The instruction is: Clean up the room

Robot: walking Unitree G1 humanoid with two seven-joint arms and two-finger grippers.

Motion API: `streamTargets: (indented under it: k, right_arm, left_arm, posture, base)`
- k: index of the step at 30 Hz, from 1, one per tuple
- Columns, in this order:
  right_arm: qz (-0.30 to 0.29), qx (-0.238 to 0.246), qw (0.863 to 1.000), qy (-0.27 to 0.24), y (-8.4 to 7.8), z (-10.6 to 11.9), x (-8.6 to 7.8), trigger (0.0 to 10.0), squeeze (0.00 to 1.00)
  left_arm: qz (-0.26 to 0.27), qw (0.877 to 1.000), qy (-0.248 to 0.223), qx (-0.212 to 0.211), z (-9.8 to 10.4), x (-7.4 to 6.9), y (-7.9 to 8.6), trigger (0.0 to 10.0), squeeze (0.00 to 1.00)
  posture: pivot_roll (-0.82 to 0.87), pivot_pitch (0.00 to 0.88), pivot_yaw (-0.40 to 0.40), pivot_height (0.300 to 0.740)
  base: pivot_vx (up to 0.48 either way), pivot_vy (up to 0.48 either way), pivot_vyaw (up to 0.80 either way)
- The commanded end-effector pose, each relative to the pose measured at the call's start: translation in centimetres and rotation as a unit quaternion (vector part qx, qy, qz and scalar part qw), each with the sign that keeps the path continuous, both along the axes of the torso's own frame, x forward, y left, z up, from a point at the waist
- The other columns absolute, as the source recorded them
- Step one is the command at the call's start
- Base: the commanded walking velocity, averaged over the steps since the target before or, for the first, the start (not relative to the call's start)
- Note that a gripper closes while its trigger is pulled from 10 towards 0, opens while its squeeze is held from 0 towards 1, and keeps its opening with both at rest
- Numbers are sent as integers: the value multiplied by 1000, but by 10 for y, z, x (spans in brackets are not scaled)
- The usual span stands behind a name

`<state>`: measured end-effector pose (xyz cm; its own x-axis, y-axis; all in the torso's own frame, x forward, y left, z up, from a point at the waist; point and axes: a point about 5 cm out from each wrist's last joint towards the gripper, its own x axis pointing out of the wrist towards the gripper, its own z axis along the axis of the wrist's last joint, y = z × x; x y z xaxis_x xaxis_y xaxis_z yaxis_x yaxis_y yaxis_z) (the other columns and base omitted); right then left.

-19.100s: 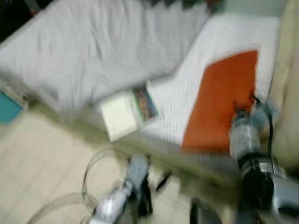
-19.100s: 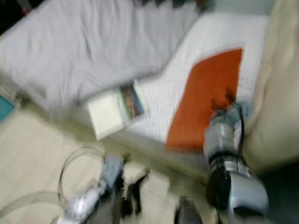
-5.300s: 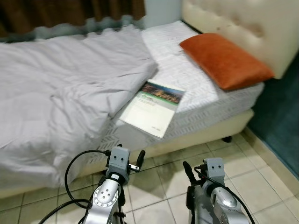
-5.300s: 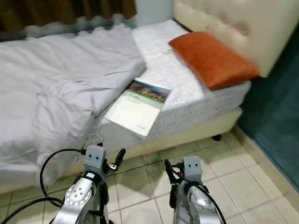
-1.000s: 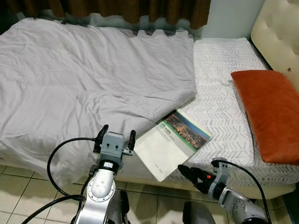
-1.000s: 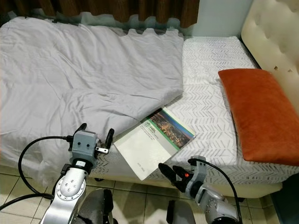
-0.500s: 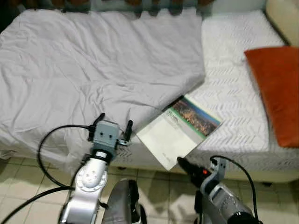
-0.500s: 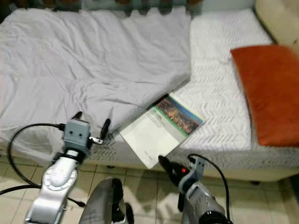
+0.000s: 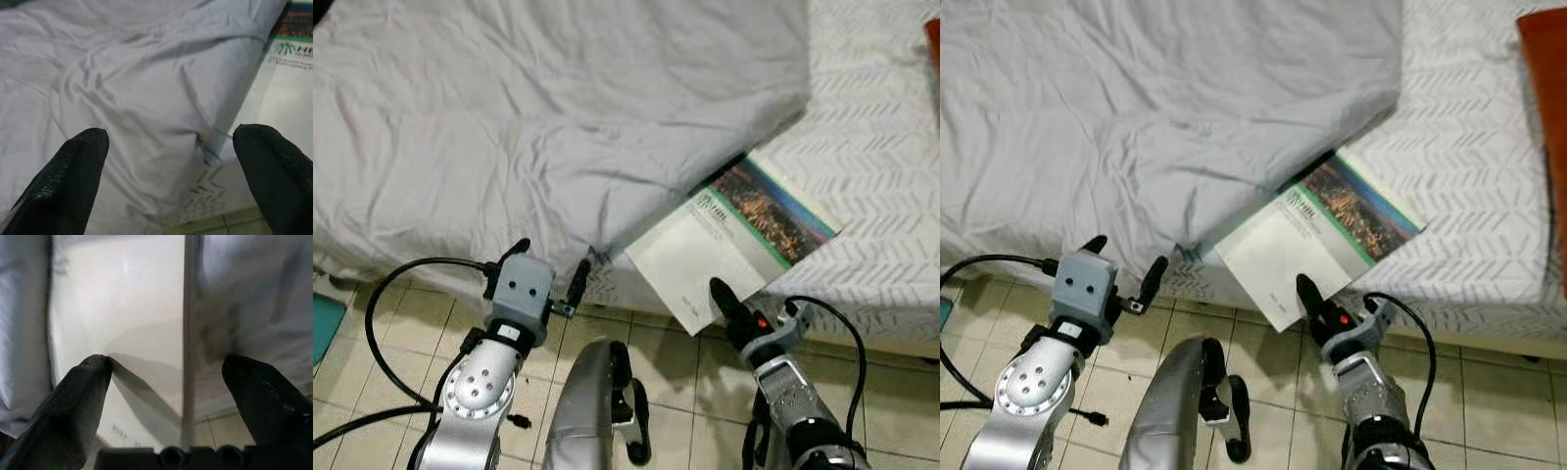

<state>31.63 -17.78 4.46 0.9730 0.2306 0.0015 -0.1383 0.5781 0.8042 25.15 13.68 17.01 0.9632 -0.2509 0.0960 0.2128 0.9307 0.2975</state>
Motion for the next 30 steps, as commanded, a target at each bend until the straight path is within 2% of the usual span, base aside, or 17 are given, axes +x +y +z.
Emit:
streamTargets:
  k: [1, 4, 6, 7, 8, 9, 16, 20, 22, 23, 25, 30]
  right_arm:
    - [13, 10, 999, 27, 7, -16, -12, 10000, 1000]
    - [24, 8, 999, 34, 12, -18, -13, 10000, 1000]
    - [29, 7, 999, 36, 16, -19, -12, 10000, 710]
    - [30, 7, 999, 37, 17, -19, -12, 10000, 427]
    - [31, 7, 999, 37, 18, -18, -11, 10000, 427]
    - [30, 6, 999, 35, 19, -17, -10, 10000, 0]
    - [28, -5, 999, 22, 21, -13, -6, 10000, 0]
    - [27, -35, 999, 19, 22, -16, -9, 10000, 0]
    - [42, -93, 994, 36, 24, -25, -16, 10000, 0]
    - [42, -93, 994, 36, 24, -25, -16, 10000, 0]
    - [45, -135, 989, 50, 23, -33, -23, 10000, 0]
    - [27, -128, 990, 50, 19, -32, -22, 10000, 0]
  left_arm:
    - [-1, 1000, 18, 4, -5, -7, 1, 10000, 0]
    - [-2, 1000, 22, 4, -5, -7, 0, 10000, 0]
    - [-2, 1000, 23, 4, -4, -8, 0, 10000, 0]
    - [-1, 1000, 23, 5, -4, -8, 0, 10000, 0]
    - [-1, 1000, 23, 6, -4, -8, 1, 10000, 0]
    - [-1, 1000, 24, 6, -3, -8, 1, 10000, 0]
    - [-2, 1000, 23, 11, -4, -11, 1, 10000, 0]
    - [0, 1000, 24, 11, -4, -12, 2, 10000, 0]
    - [0, 1000, 23, 12, -5, -11, 2, 10000, 0]
    - [0, 1000, 23, 12, -5, -11, 2, 10000, 0]
    - [0, 1000, 23, 12, -6, -11, 2, 10000, 0]
    - [0, 1000, 22, 10, -6, -10, 2, 10000, 0]
  posture:
    - [286, 511, 206, 614]
    - [287, 514, 205, 614]
    - [288, 515, 206, 614]
    - [288, 515, 206, 614]
    - [290, 514, 209, 614]
    - [292, 513, 210, 614]
    - [294, 507, 205, 614]
    - [289, 501, 199, 614]
    - [283, 498, 195, 614]
    - [283, 498, 195, 614]
    - [279, 495, 191, 614]
    - [270, 493, 190, 614]
  base:
    - [0, 0, 0]
    - [0, 0, 0]
    - [0, 0, 0]
    - [0, 0, 0]
    - [0, 0, 0]
    - [0, 0, 0]
    - [0, 0, 0]
    - [0, 0, 0]
    - [0, 0, 0]
    - [0, 0, 0]
    - [0, 0, 0]
    - [0, 0, 0]
